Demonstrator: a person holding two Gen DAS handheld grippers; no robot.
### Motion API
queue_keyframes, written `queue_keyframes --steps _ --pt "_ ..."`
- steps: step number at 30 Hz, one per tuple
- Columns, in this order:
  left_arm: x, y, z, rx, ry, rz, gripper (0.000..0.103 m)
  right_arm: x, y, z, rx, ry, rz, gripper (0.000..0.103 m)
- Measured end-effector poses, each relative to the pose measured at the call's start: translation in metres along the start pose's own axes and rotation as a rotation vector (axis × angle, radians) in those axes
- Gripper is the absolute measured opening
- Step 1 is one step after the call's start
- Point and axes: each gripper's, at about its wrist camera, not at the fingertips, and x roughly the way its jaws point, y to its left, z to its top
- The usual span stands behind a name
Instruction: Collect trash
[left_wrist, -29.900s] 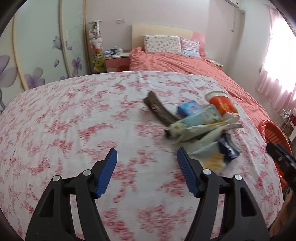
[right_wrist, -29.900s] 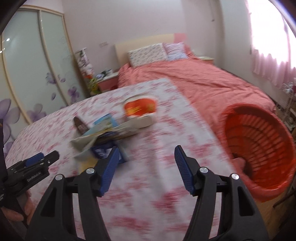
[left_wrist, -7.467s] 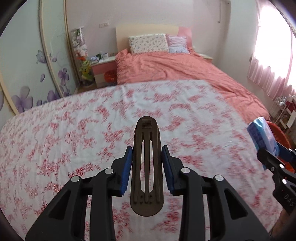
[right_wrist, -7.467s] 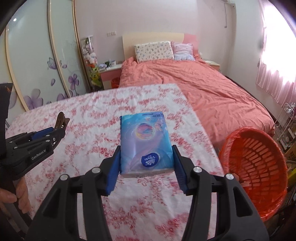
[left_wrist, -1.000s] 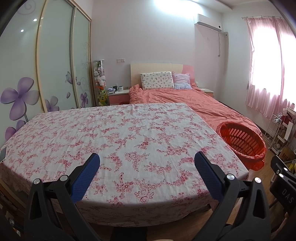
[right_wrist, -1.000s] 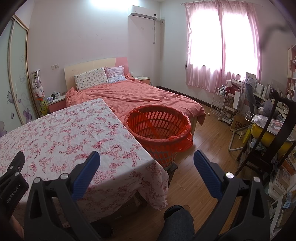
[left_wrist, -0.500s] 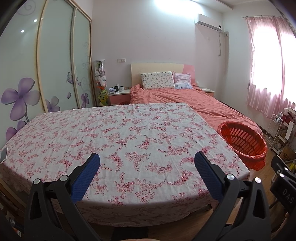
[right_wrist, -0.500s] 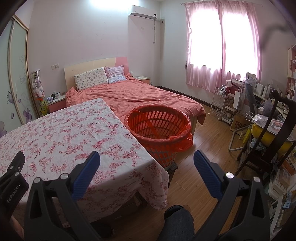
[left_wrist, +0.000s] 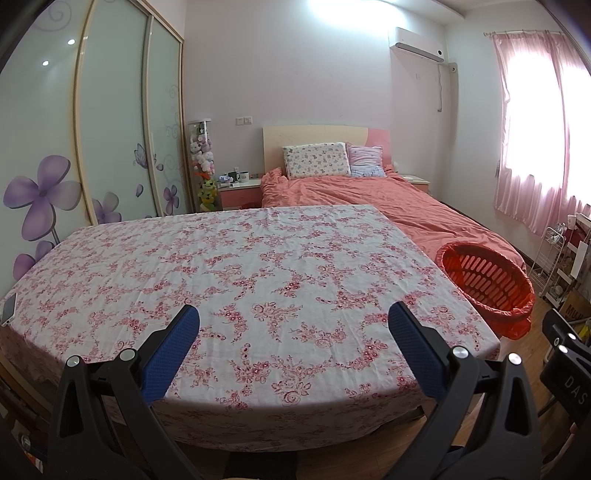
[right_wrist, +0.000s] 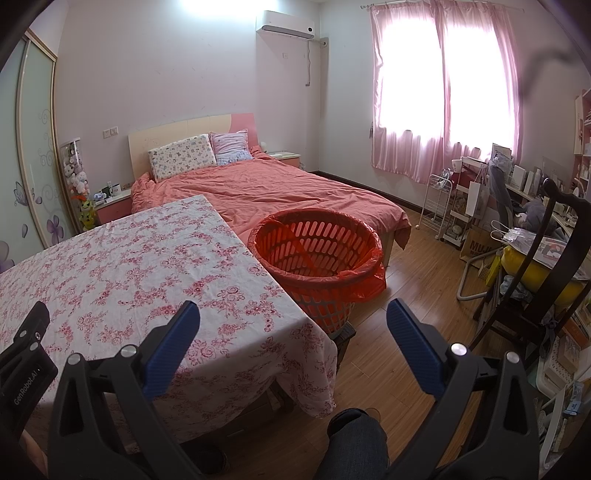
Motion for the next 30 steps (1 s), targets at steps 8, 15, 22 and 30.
queue_keyframes --steps 8,15,22,30 --pt "-0.0009 0.0019 -0.0003 0.001 0.001 0.001 0.101 -0.0001 -0.0002 0.0003 0.000 0.000 0.000 0.099" --pt "-0.0005 0.0013 0.0001 0.001 0.002 0.000 0.101 -0.0001 -0.0003 0.0006 0.000 0.000 0.000 0.099" --pt "-0.0007 0.0013 0.0001 0.001 0.002 0.001 0.101 -0.0003 -0.0003 0.0009 0.000 0.002 0.001 0.099" --pt "-0.0005 0.0040 0.0006 0.000 0.008 -0.001 0.101 -0.0002 -0.0001 0.0011 0.000 0.001 0.001 0.099"
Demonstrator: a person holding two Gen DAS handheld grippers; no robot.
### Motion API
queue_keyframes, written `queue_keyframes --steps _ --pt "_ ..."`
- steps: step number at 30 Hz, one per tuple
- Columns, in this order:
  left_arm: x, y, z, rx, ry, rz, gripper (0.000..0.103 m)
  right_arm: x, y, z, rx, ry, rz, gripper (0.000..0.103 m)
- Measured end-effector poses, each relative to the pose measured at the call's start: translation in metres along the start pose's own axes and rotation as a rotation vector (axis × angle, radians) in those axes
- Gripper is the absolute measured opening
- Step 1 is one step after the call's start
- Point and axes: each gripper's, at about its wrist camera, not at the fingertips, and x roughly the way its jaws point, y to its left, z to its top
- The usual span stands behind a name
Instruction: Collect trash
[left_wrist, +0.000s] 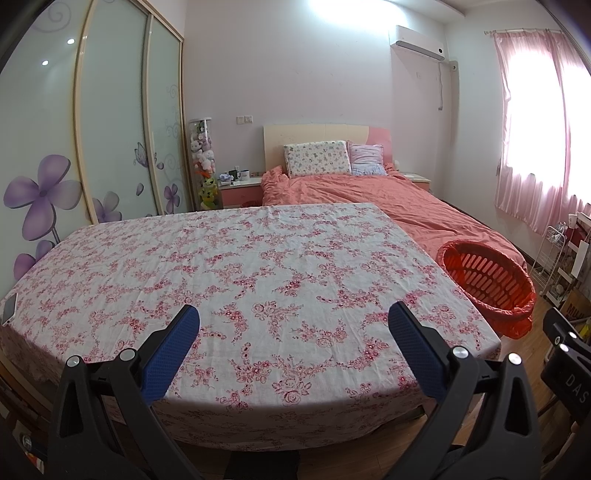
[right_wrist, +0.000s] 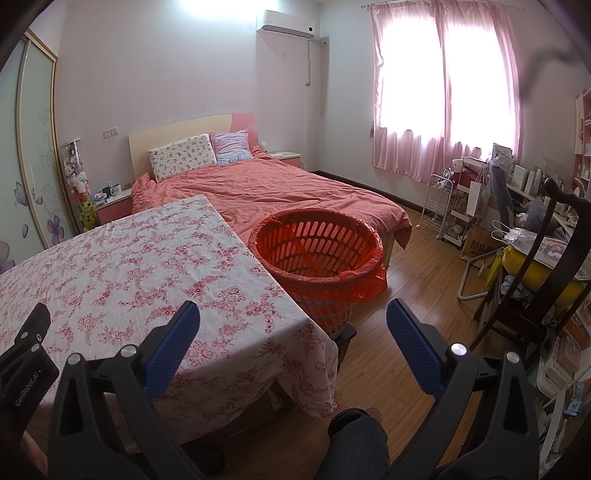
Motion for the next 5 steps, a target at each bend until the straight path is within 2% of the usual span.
queue_keyframes --steps 5 --pt "-0.0001 0.0012 -0.0003 0.001 0.003 -0.002 0.101 -0.0003 -0.0001 0.0003 0.000 0.000 -0.001 0.099"
